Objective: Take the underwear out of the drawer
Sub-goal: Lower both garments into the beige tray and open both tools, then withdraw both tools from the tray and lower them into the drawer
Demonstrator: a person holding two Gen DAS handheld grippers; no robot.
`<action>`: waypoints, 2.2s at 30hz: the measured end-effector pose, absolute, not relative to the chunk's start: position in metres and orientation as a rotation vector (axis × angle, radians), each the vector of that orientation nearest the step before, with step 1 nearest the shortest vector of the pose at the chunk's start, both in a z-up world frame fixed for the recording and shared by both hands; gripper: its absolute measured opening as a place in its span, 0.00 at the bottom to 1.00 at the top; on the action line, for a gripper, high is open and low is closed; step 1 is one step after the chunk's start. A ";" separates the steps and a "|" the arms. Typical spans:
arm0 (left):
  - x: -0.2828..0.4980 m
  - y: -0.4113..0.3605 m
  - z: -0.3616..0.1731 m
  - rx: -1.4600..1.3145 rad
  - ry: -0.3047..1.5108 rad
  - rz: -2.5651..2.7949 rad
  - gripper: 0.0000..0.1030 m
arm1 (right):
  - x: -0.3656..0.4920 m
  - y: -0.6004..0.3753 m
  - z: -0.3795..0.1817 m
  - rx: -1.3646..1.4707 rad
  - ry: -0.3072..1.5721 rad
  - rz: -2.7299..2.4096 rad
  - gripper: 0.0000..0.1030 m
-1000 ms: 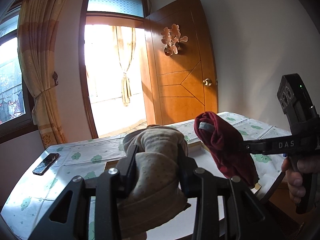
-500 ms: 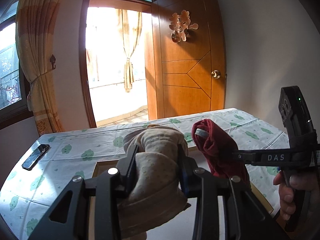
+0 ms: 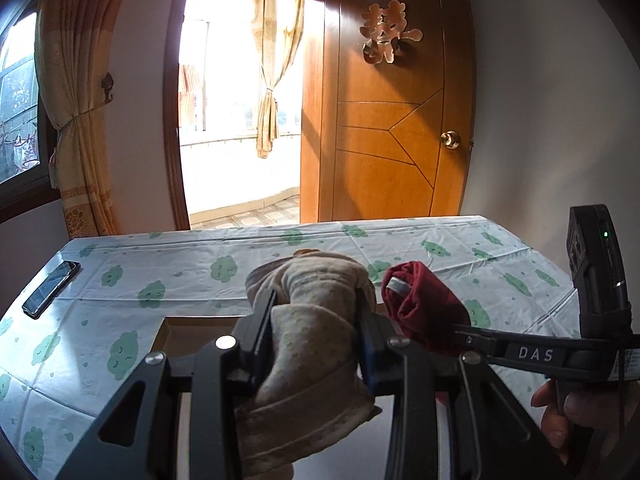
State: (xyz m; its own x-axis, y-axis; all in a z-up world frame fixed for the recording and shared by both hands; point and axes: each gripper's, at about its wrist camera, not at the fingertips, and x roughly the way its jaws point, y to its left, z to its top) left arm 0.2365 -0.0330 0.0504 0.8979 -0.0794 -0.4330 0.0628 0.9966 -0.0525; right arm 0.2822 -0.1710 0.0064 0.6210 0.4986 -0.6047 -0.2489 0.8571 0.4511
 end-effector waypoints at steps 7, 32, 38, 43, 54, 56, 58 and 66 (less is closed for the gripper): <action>0.254 -0.041 0.046 -0.081 0.491 -0.086 0.34 | 0.292 -0.172 0.003 0.339 0.800 0.410 0.31; 0.233 -0.056 0.041 -0.065 0.511 -0.166 0.70 | 0.274 -0.180 0.003 0.293 0.730 0.373 0.69; 0.220 -0.054 0.043 -0.057 0.482 -0.171 0.70 | 0.258 -0.178 0.006 0.256 0.696 0.389 0.69; 0.202 -0.049 0.049 -0.075 0.458 -0.192 0.71 | 0.237 -0.174 0.013 0.209 0.663 0.410 0.70; 0.139 -0.041 0.059 -0.084 0.403 -0.257 0.75 | 0.165 -0.175 0.022 0.107 0.606 0.500 0.73; 0.126 -0.039 0.059 -0.088 0.388 -0.265 0.78 | 0.151 -0.177 0.023 0.099 0.596 0.517 0.74; 0.115 -0.038 0.059 -0.093 0.380 -0.271 0.82 | 0.137 -0.180 0.023 0.094 0.585 0.528 0.75; 0.074 -0.031 0.049 -0.096 0.388 -0.301 0.83 | 0.093 -0.189 0.014 0.070 0.567 0.559 0.76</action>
State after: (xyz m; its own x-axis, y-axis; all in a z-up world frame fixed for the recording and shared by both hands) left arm 0.0741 -0.0312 0.0492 0.8818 -0.3068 -0.3581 0.2703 0.9511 -0.1493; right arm 0.0930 -0.1893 0.0143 0.6996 0.5205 -0.4895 -0.4828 0.8494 0.2132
